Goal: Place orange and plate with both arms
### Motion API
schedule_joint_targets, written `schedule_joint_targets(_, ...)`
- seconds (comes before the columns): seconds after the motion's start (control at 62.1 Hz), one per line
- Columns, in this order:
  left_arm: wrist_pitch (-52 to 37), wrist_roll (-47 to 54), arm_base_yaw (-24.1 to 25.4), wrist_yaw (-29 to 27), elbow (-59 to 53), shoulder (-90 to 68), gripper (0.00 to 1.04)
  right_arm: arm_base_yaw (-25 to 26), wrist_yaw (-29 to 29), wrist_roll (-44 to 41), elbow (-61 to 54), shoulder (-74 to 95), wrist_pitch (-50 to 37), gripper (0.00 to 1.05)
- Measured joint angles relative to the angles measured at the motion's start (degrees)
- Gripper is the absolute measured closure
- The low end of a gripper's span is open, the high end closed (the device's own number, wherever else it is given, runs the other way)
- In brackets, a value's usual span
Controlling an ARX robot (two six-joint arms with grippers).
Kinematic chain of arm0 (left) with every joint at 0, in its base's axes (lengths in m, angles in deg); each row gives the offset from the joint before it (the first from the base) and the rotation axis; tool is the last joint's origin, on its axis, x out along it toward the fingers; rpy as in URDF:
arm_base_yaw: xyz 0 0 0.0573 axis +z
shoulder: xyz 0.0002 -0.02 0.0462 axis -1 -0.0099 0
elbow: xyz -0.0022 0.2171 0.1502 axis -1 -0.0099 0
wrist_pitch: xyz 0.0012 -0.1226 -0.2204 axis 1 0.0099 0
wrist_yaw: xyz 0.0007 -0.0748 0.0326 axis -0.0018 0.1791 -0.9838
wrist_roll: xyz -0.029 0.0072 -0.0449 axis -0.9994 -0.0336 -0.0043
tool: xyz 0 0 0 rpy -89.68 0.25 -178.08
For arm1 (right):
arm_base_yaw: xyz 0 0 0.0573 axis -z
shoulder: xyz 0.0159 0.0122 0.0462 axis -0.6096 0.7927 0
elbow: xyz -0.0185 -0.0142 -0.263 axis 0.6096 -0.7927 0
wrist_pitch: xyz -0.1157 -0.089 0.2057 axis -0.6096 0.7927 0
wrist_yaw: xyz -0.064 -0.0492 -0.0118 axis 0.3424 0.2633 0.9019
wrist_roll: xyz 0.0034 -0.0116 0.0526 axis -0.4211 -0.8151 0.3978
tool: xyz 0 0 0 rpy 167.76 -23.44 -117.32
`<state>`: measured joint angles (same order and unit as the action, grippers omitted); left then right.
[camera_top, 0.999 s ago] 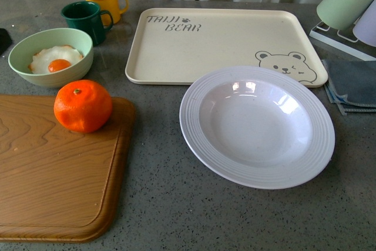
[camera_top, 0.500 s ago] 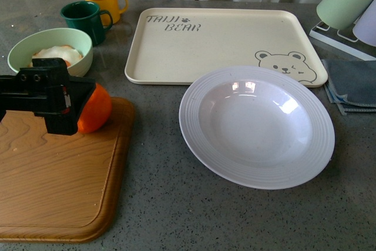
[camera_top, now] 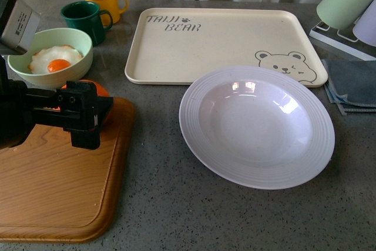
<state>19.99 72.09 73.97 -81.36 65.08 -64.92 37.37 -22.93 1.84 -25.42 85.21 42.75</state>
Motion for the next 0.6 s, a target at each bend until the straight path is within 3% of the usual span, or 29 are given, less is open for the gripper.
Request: schedule_joint_targets(0.596, -0.3, 3.7, 2.5, -2.4, 4.3, -5.6, 0.09, 0.0, 0.0, 0.0, 0.0, 0.0, 0.0, 0.09)
